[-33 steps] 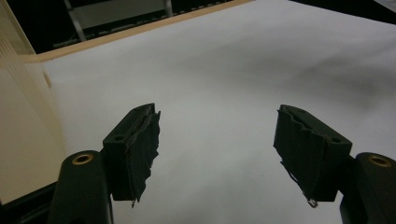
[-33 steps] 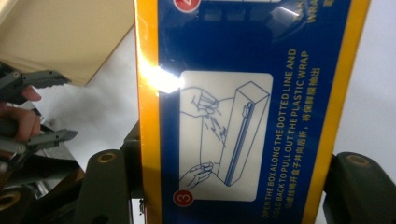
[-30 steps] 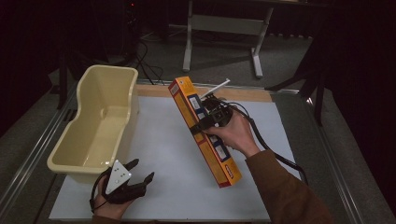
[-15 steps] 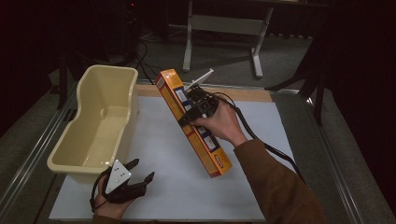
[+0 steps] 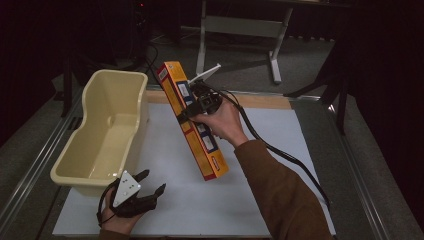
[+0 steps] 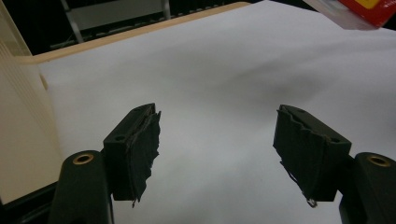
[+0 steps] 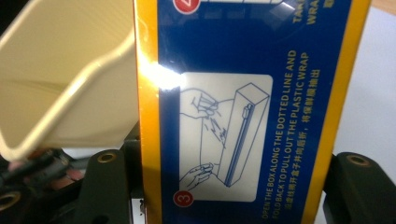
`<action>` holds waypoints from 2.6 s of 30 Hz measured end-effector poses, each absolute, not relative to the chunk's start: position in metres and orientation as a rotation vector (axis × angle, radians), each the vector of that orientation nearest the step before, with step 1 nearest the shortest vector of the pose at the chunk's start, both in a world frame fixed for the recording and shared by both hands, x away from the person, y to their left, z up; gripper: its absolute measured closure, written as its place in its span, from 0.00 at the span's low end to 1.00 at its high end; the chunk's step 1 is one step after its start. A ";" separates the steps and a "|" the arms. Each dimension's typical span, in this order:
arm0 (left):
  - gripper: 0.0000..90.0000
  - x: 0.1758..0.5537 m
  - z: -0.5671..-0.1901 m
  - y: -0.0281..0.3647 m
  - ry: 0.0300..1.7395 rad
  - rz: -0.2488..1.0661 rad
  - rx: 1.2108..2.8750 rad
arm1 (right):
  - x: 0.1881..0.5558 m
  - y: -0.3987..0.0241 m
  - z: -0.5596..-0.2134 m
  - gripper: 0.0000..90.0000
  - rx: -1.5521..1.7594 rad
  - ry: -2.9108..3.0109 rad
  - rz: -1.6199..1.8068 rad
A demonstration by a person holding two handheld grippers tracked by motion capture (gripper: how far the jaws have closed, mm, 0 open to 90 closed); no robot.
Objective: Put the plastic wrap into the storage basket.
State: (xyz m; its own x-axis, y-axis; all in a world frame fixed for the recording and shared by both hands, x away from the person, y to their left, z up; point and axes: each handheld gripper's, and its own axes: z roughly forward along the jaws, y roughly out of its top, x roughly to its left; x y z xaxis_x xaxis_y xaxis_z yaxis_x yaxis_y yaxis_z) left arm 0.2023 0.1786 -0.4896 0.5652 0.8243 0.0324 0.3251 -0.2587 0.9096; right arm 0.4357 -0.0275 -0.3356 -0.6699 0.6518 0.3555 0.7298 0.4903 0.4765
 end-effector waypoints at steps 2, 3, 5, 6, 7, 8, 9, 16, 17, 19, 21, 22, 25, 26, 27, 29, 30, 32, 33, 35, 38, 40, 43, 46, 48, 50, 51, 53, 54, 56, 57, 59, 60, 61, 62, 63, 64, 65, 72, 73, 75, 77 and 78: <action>0.34 0.202 -0.489 0.179 0.941 0.646 1.830 | 0.438 -0.024 -0.334 0.44 -1.207 -2.552 -0.958; 0.34 0.202 -0.489 0.179 0.940 0.645 1.831 | 0.440 -0.023 -0.334 0.44 -1.207 -2.529 -0.966; 0.34 0.202 -0.489 0.179 0.941 0.645 1.830 | 0.441 -0.019 -0.333 0.44 -1.207 -2.530 -0.973; 0.34 0.202 -0.489 0.179 0.942 0.645 1.828 | 0.441 -0.016 -0.332 0.44 -1.206 -2.535 -0.981; 0.34 0.202 -0.489 0.179 0.942 0.645 1.829 | 0.442 -0.013 -0.332 0.44 -1.203 -2.523 -0.991; 0.34 0.202 -0.489 0.179 0.941 0.645 1.830 | 0.443 -0.011 -0.332 0.44 -1.200 -2.507 -0.996; 0.34 0.202 -0.489 0.179 0.940 0.644 1.830 | 0.445 -0.008 -0.331 0.44 -1.197 -2.484 -1.001; 0.34 0.202 -0.489 0.179 0.940 0.643 1.828 | 0.448 0.011 -0.326 0.44 -1.169 -2.441 -1.024; 0.34 0.202 -0.489 0.179 0.939 0.642 1.829 | 0.450 0.018 -0.324 0.44 -1.162 -2.383 -1.045; 0.34 0.202 -0.490 0.179 0.938 0.640 1.829 | 0.452 0.025 -0.322 0.44 -1.159 -2.355 -1.053; 0.35 0.202 -0.490 0.180 0.938 0.640 1.827 | 0.454 0.032 -0.321 0.44 -1.153 -2.340 -1.064; 0.34 0.202 -0.489 0.180 0.937 0.640 1.827 | 0.454 0.036 -0.320 0.44 -1.149 -2.335 -1.066; 0.34 0.202 -0.490 0.180 0.938 0.638 1.823 | 0.453 0.049 -0.318 0.44 -1.136 -2.328 -1.080; 0.34 0.202 -0.490 0.180 0.938 0.637 1.824 | 0.452 0.052 -0.317 0.44 -1.130 -2.324 -1.088; 0.34 0.202 -0.490 0.180 0.937 0.638 1.826 | 0.453 0.055 -0.317 0.44 -1.124 -2.307 -1.095; 0.34 0.202 -0.490 0.180 0.936 0.639 1.827 | 0.454 0.060 -0.318 0.44 -1.124 -2.270 -1.108; 0.34 0.202 -0.490 0.180 0.935 0.640 1.826 | 0.455 0.063 -0.318 0.44 -1.130 -2.256 -1.113; 0.34 0.201 -0.489 0.180 0.932 0.639 1.826 | 0.455 0.067 -0.317 0.44 -1.137 -2.245 -1.123; 0.34 0.201 -0.490 0.180 0.932 0.639 1.827 | 0.455 0.069 -0.317 0.44 -1.143 -2.238 -1.130; 0.34 0.201 -0.490 0.180 0.932 0.640 1.827 | 0.457 0.071 -0.319 0.44 -1.150 -2.216 -1.139; 0.34 0.201 -0.490 0.180 0.932 0.641 1.827 | 0.459 0.074 -0.322 0.44 -1.165 -2.191 -1.149; 0.34 0.201 -0.490 0.180 0.932 0.641 1.825 | 0.460 0.077 -0.324 0.44 -1.174 -2.164 -1.157; 0.34 0.201 -0.490 0.180 0.933 0.640 1.825 | 0.461 0.080 -0.329 0.44 -1.181 -2.080 -1.173; 0.34 0.201 -0.489 0.180 0.930 0.641 1.826 | 0.463 0.085 -0.334 0.44 -1.192 -2.038 -1.179; 0.34 0.201 -0.490 0.180 0.929 0.641 1.826 | 0.463 0.087 -0.337 0.44 -1.207 -2.013 -1.187; 0.34 0.201 -0.490 0.180 0.928 0.640 1.825 | 0.463 0.089 -0.339 0.44 -1.221 -1.999 -1.196; 0.34 0.201 -0.490 0.180 0.927 0.641 1.824 | 0.463 0.090 -0.340 0.44 -1.231 -1.980 -1.201; 0.34 0.201 -0.490 0.180 0.927 0.639 1.824 | 0.463 0.092 -0.343 0.44 -1.248 -1.934 -1.220; 0.34 0.201 -0.490 0.180 0.927 0.639 1.824 | 0.463 0.093 -0.344 0.44 -1.256 -1.915 -1.232; 0.34 0.201 -0.490 0.181 0.927 0.640 1.824 | 0.463 0.096 -0.346 0.44 -1.269 -1.880 -1.243; 0.34 0.201 -0.490 0.181 0.928 0.641 1.823 | 0.462 0.097 -0.347 0.44 -1.275 -1.873 -1.243; 0.34 0.201 -0.490 0.180 0.928 0.641 1.824 | 0.461 0.099 -0.348 0.44 -1.296 -1.861 -1.239; 0.34 0.202 -0.490 0.180 0.928 0.640 1.823 | 0.461 0.099 -0.349 0.44 -1.308 -1.852 -1.240; 0.34 0.202 -0.490 0.181 0.928 0.640 1.822 | 0.461 0.099 -0.350 0.44 -1.315 -1.840 -1.243; 0.34 0.202 -0.490 0.181 0.927 0.637 1.822 | 0.461 0.099 -0.351 0.44 -1.315 -1.829 -1.243; 0.34 0.201 -0.490 0.181 0.927 0.638 1.821 | 0.462 0.099 -0.351 0.44 -1.312 -1.822 -1.240; 0.34 0.201 -0.490 0.180 0.925 0.638 1.821 | 0.463 0.099 -0.351 0.44 -1.310 -1.817 -1.237; 0.34 0.201 -0.490 0.180 0.925 0.638 1.822 | 0.464 0.099 -0.352 0.44 -1.308 -1.812 -1.238; 0.34 0.201 -0.490 0.180 0.920 0.636 1.824 | 0.463 0.102 -0.353 0.44 -1.332 -1.738 -1.282; 0.34 0.201 -0.490 0.180 0.920 0.635 1.824 | 0.462 0.103 -0.354 0.44 -1.334 -1.720 -1.283; 0.34 0.201 -0.490 0.180 0.920 0.634 1.824 | 0.460 0.106 -0.357 0.44 -1.340 -1.697 -1.289; 0.33 0.201 -0.491 0.181 0.920 0.632 1.825 | 0.457 0.109 -0.360 0.44 -1.353 -1.685 -1.299; 0.33 0.201 -0.491 0.181 0.920 0.633 1.824 | 0.456 0.111 -0.362 0.44 -1.360 -1.679 -1.299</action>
